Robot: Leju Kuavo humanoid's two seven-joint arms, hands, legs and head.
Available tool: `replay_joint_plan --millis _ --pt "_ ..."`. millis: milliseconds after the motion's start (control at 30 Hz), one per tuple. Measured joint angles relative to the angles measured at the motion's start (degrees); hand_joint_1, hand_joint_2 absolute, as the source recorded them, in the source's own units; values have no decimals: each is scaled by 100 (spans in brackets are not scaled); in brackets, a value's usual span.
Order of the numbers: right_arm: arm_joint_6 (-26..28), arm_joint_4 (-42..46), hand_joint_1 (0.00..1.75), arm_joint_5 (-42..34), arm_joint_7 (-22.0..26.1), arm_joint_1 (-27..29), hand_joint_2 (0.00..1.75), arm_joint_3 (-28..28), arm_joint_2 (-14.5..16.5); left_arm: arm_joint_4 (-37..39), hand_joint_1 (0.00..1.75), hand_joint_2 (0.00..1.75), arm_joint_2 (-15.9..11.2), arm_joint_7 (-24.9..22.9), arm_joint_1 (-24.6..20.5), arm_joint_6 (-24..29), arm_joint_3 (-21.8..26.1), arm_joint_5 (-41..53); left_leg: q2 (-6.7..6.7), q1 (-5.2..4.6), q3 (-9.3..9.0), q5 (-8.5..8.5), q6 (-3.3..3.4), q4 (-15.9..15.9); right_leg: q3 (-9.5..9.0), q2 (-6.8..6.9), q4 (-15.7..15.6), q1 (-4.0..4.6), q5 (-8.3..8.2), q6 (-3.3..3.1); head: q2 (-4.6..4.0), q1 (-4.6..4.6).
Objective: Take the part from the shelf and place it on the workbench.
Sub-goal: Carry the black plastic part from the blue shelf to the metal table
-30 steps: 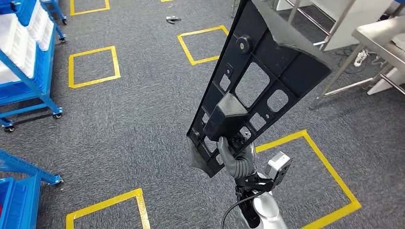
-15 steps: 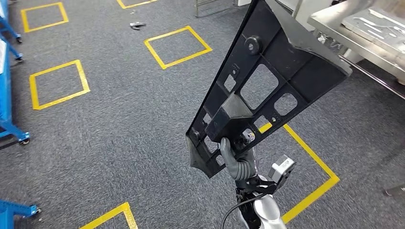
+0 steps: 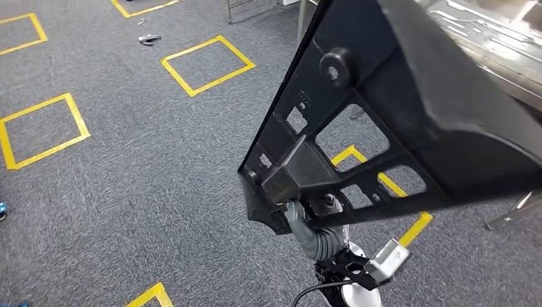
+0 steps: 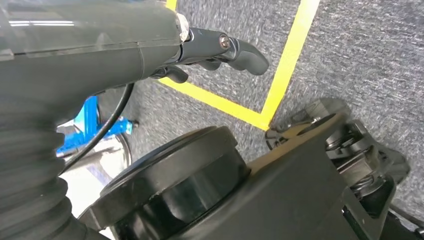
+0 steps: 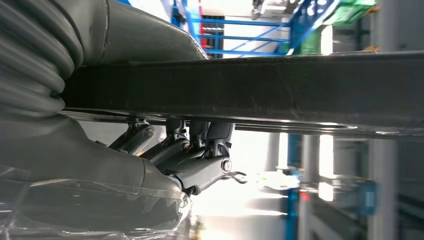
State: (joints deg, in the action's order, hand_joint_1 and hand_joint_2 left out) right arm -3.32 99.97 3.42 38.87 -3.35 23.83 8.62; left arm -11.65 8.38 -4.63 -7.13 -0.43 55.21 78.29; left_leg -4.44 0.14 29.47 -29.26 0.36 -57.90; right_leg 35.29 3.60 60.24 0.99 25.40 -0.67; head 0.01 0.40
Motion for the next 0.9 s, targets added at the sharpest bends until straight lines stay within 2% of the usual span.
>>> replay_joint_plan --millis 33,100,133,167,233,267,300,333,367,400,467,533,600,667,700,733,767,800,833,867,900 --pt "-5 73 173 30 18 -13 175 52 -8 -1 0 175 -1 -1 1 -3 -2 3 -59 -12 -7 -10 -19 8 -19 11 -48 26 36 -18 0 4" --pt "-17 195 173 74 31 -36 175 145 -24 -2 0 175 -3 -4 -5 -1 -6 4 -144 -20 -41 -49 -66 14 -35 -108 -120 8 37 -57 1 6" --pt "-23 247 173 87 32 -62 175 192 -34 -2 0 175 -3 -7 -6 4 -8 2 -80 -16 -40 -109 -95 -41 -56 -170 -154 -14 26 -80 1 6" --pt "-27 288 173 96 32 -111 175 247 -42 -2 0 175 -3 -9 -9 8 -9 -9 39 -10 17 -221 -123 -205 -77 -228 -186 -37 13 -109 1 4" --pt "-27 332 173 104 26 -226 175 363 -55 -2 0 175 -3 -16 -30 12 -6 -46 314 5 310 -542 -159 -859 -95 -338 -208 -53 -2 -150 1 3" --pt "-22 336 173 109 19 -272 175 415 -60 -2 0 175 -3 -21 -51 12 -2 -70 370 7 498 -681 -169 -1247 -96 -396 -205 -52 -3 -160 1 3" --pt "-16 337 173 113 13 -299 175 455 -68 -2 0 175 -3 -29 -72 15 3 -87 389 7 634 -725 -174 -1516 -101 -459 -199 -49 -2 -164 1 3" --pt "-8 337 173 118 8 -321 175 490 -78 -2 0 175 -3 -38 -87 21 7 -99 396 7 694 -665 -174 -1606 -106 -526 -190 -47 1 -164 1 3" --pt "-1 337 173 121 5 -343 175 521 -87 -2 0 175 -3 -50 -90 30 9 -105 404 8 653 -491 -167 -1466 -113 -601 -179 -48 5 -162 1 4" --pt "7 337 173 123 4 -367 175 550 -95 -2 0 175 -3 -65 -81 39 10 -108 441 10 536 -244 -154 -1141 -119 -676 -166 -51 10 -156 1 4" --pt "17 337 173 126 2 -411 175 598 -102 -2 0 175 -3 -86 -48 56 14 -110 654 25 282 95 -119 -456 -99 -815 -135 -58 14 -129 0 7" --pt "23 337 173 125 -4 -439 175 623 -107 -2 0 175 -3 -98 -29 69 21 -121 801 28 158 116 -83 -119 -33 -920 -110 -70 -11 -72 1 8" --pt "26 337 173 117 -17 -453 175 634 -117 -1 0 175 15 -116 -34 90 26 -138 729 37 118 107 -32 -10 17 -999 -115 -75 -46 0 1 6" --pt "33 336 173 106 -33 -480 175 644 -133 -1 0 175 38 -136 -36 119 28 -147 614 70 95 157 39 59 85 -846 12 -52 50 72 1 34" --pt "42 332 173 102 -40 -501 175 654 -139 -1 0 175 49 -142 -33 128 31 -147 544 88 87 176 67 88 192 -703 239 -50 188 108 1 54" --pt "56 323 173 99 -48 -519 175 664 -145 -2 0 175 42 -144 -29 134 33 -145 481 82 84 183 81 97 345 -549 565 -64 361 145 0 74" --pt "75 309 173 97 -60 -534 175 672 -151 -2 0 175 41 -144 -26 133 36 -140 413 80 86 183 88 97 528 -461 939 -92 522 177 -1 86" --pt "99 292 173 94 -74 -544 175 678 -156 -2 0 175 40 -143 -26 131 37 -132 346 79 86 178 83 95 680 -416 1248 -119 617 202 -1 86" --pt "122 273 173 88 -90 -553 175 680 -161 -2 0 175 39 -142 -26 129 38 -124 283 79 80 170 78 94 751 -391 1385 -143 610 219 -1 88" --pt "141 257 173 80 -106 -569 175 681 -164 -2 0 175 38 -142 -26 126 38 -115 221 79 68 157 69 93 711 -367 1299 -160 495 229 -1 88" --pt "155 247 173 70 -122 -592 175 682 -166 -2 0 175 38 -141 -26 124 38 -110 162 80 46 141 55 93 558 -325 997 -169 298 228 -1 88"
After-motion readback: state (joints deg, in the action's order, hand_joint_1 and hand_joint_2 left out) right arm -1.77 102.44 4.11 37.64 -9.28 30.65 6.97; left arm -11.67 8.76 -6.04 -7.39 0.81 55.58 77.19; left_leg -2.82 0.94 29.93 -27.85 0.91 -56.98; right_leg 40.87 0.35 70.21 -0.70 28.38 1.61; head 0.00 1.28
